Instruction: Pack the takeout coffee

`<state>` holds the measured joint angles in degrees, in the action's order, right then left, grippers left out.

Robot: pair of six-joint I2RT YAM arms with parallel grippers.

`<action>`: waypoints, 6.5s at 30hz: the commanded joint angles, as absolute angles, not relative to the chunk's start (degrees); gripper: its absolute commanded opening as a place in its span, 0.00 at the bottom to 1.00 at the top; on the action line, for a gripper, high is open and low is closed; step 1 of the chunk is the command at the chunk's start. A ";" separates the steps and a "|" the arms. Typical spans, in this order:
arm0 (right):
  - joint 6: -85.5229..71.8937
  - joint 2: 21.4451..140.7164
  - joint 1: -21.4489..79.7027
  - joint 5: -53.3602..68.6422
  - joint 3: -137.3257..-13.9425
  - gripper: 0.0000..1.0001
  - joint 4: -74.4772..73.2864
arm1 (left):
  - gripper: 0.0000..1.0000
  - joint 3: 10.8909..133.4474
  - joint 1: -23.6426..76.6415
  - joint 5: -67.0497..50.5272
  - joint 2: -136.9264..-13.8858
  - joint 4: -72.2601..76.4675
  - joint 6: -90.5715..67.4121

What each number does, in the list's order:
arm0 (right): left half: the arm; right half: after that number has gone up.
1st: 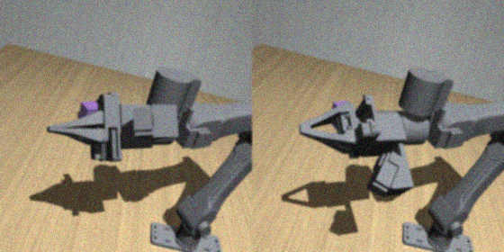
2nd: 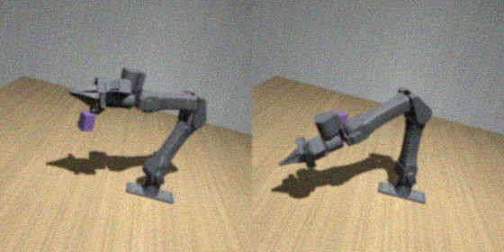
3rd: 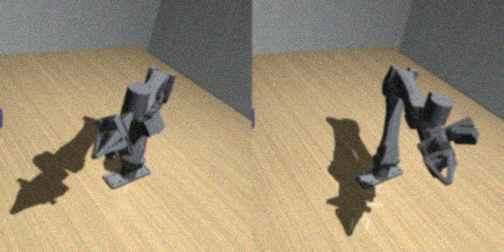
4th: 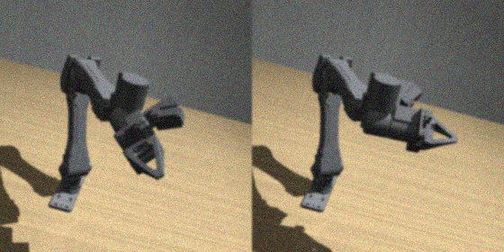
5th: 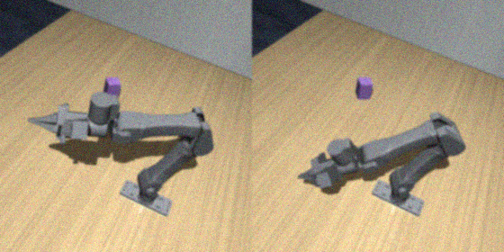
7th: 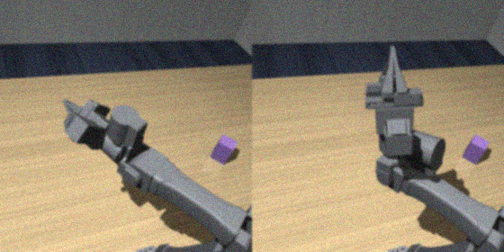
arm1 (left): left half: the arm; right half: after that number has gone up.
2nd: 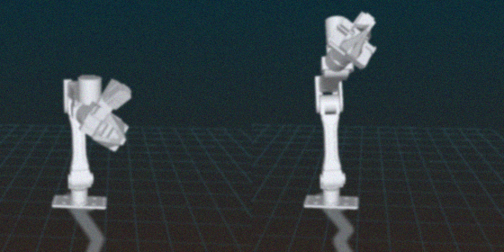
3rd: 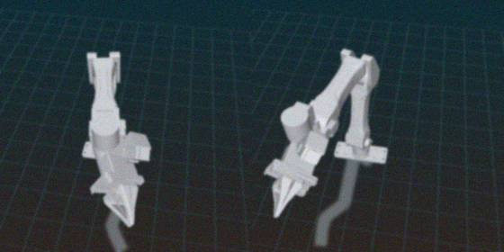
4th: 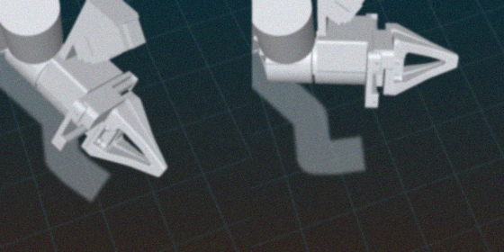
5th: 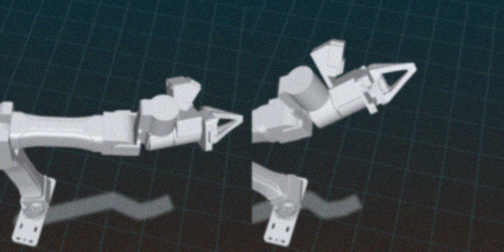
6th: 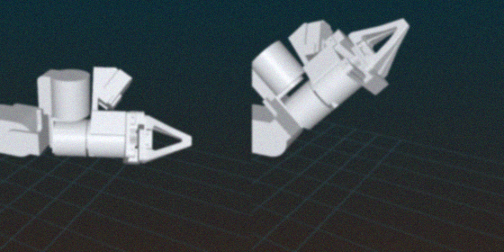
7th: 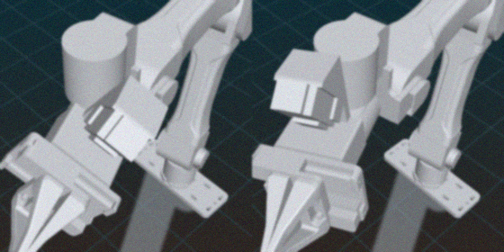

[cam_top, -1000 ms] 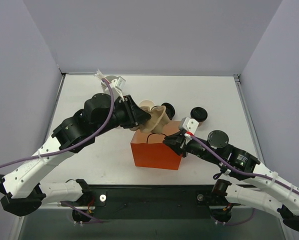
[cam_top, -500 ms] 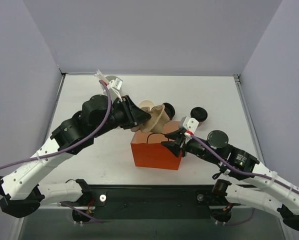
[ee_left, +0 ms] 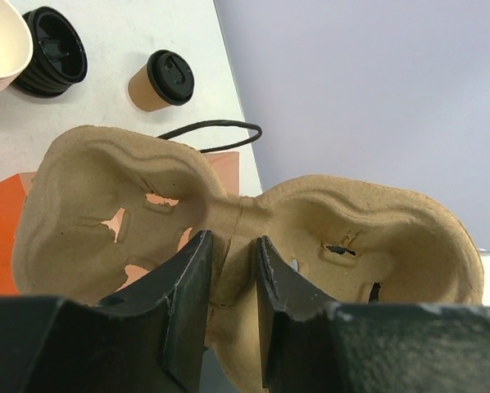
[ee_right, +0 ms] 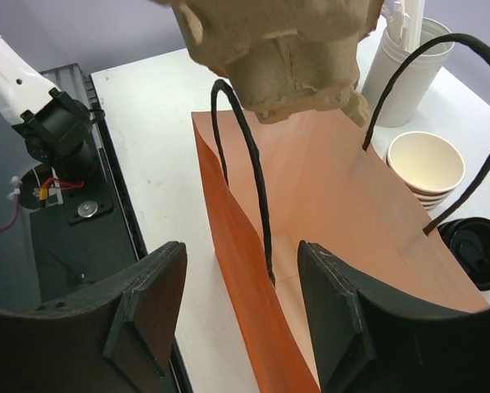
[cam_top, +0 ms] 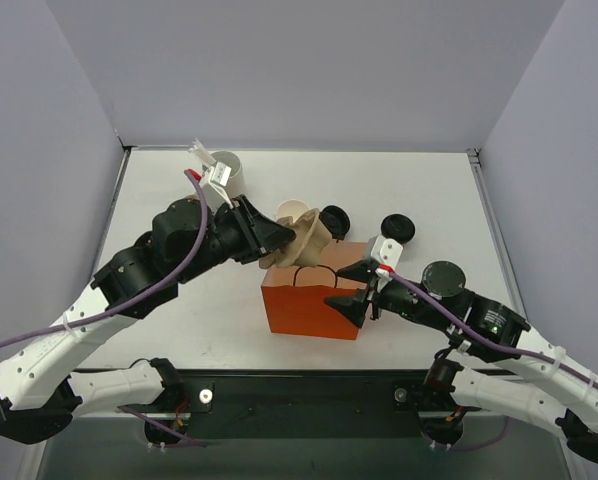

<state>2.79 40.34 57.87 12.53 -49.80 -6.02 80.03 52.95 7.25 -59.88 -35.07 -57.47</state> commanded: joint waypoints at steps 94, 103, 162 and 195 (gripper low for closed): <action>-19.16 45.35 60.90 7.38 -56.34 0.42 -5.01 | 0.28 86.31 57.30 14.41 -65.65 -41.66 -52.12; -10.03 46.23 69.43 1.07 -56.25 0.11 -5.09 | 0.28 86.40 57.30 15.64 -66.01 -42.45 -51.77; 7.91 50.01 80.86 -8.09 -57.39 0.05 -7.21 | 0.27 83.67 58.62 10.46 -68.38 -42.27 -48.16; 6.50 49.75 80.77 -8.44 -56.25 0.04 -5.89 | 0.24 83.22 63.90 15.29 -65.92 -38.05 -55.02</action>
